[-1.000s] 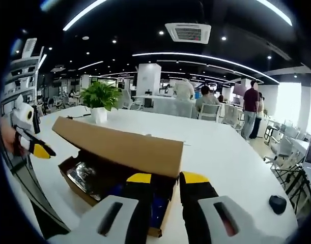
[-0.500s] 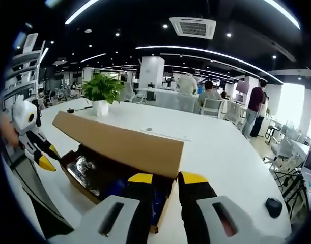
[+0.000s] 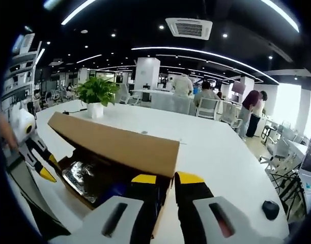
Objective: Operate the shoe box by opening the lid, removing the specified soft item, and placing it in the target area until the item is outside and the box remains undamaged.
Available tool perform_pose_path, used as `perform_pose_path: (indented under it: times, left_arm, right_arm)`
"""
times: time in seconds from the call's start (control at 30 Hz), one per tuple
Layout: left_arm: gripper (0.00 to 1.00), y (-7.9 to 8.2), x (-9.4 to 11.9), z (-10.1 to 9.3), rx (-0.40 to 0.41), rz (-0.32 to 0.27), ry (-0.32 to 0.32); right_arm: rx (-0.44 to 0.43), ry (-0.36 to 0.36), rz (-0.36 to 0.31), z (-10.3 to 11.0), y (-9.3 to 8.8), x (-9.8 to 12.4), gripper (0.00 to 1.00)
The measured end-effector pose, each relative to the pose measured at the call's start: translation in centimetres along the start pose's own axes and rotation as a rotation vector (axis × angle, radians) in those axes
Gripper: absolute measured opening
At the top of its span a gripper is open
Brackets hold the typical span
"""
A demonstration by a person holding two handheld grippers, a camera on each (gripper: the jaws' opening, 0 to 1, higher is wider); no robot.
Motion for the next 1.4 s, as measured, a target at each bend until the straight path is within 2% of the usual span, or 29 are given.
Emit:
perform_pose_path:
  times: [0.1,0.23,0.4,0.53,0.67,0.77,0.87,0.9,0.97,1.03,1.1,1.13,1.17,1.2,1.23,1.3,1.33,1.37,1.4]
  left_arm:
    - [0.09,0.1,-0.2,0.3,-0.096,0.028,-0.013]
    - [0.08,-0.2,-0.8,0.5,-0.134,0.061,-0.074]
    - [0.06,-0.4,-1.4,0.6,-0.136,0.100,-0.109]
    - [0.06,-0.7,-1.4,0.9,-0.125,0.099,-0.131]
    - [0.06,-0.7,-1.4,0.7,-0.131,0.091,-0.141]
    - [0.06,-0.7,-1.6,0.5,-0.149,0.087,-0.153]
    - [0.06,-0.8,-1.8,0.5,-0.168,0.102,-0.160]
    - [0.06,-0.8,-1.9,0.4,-0.167,0.115,-0.161]
    - [0.05,-0.8,-1.9,0.5,-0.169,0.115,-0.158]
    - [0.05,-0.9,-1.9,0.5,-0.156,0.113,-0.159]
    - [0.05,-0.9,-2.1,0.4,-0.186,0.116,-0.164]
    - [0.05,-1.0,-2.1,0.4,-0.210,0.118,-0.168]
    - [0.04,-1.0,-2.2,0.4,-0.269,0.109,-0.174]
    - [0.04,-1.1,-2.1,0.2,-0.285,0.102,-0.184]
    - [0.03,-1.1,-2.0,0.2,-0.270,0.105,-0.179]
    - [0.03,-1.2,-2.1,0.3,-0.242,0.096,-0.183]
    - [0.03,-1.2,-2.1,0.3,-0.234,0.096,-0.183]
    - [0.03,-1.3,-2.1,0.3,-0.235,0.094,-0.185]
    - [0.03,-1.3,-2.1,0.2,-0.246,0.091,-0.186]
  right_arm:
    - [-0.001,-0.014,0.002,0.0,0.1,-0.5,0.15]
    - [0.014,-0.078,-0.005,-0.2,0.4,-1.2,0.14]
    - [-0.030,-0.117,-0.045,-1.2,0.9,-1.8,0.06]
    - [0.005,-0.108,-0.050,-1.8,1.0,-2.3,0.01]
    - [-0.090,-0.093,-0.079,-1.8,1.3,-2.5,0.01]
    - [-0.133,-0.096,-0.067,-2.0,1.1,-3.0,0.01]
    - [-0.131,-0.075,-0.061,-2.0,1.5,-3.2,0.01]
    - [-0.098,-0.066,-0.018,-2.0,1.6,-3.0,0.00]
    - [-0.140,-0.037,0.057,-1.8,1.5,-3.4,0.01]
    - [-0.148,-0.019,0.043,-2.1,2.1,-3.7,0.01]
    - [-0.134,-0.020,0.030,-2.2,2.4,-4.2,0.01]
    - [-0.087,-0.035,0.027,-2.4,2.5,-4.3,0.00]
    - [-0.024,-0.042,0.016,-2.3,2.6,-4.4,0.00]
    - [-0.036,-0.047,0.004,-2.2,2.6,-4.5,0.00]
    - [-0.119,-0.080,0.019,-2.1,2.4,-4.4,0.00]
    - [-0.215,-0.049,0.013,-2.1,2.6,-4.7,0.00]
    - [-0.247,-0.063,0.016,-2.2,2.6,-4.7,0.01]
    - [-0.266,-0.057,0.012,-2.3,2.7,-4.9,0.01]
    - [-0.248,-0.063,0.015,-2.5,2.8,-5.2,0.01]
Point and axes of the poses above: the point that each gripper's makers call its tool centre point, and the gripper's own axes: x roughly backward along the fingers, z roughly to its left, y roughly out of its top, the point moved 4 cm from there along x, roughly backward along the fingers, and after that the axes turned 5 degrees about -z, right-handed, at the moved point
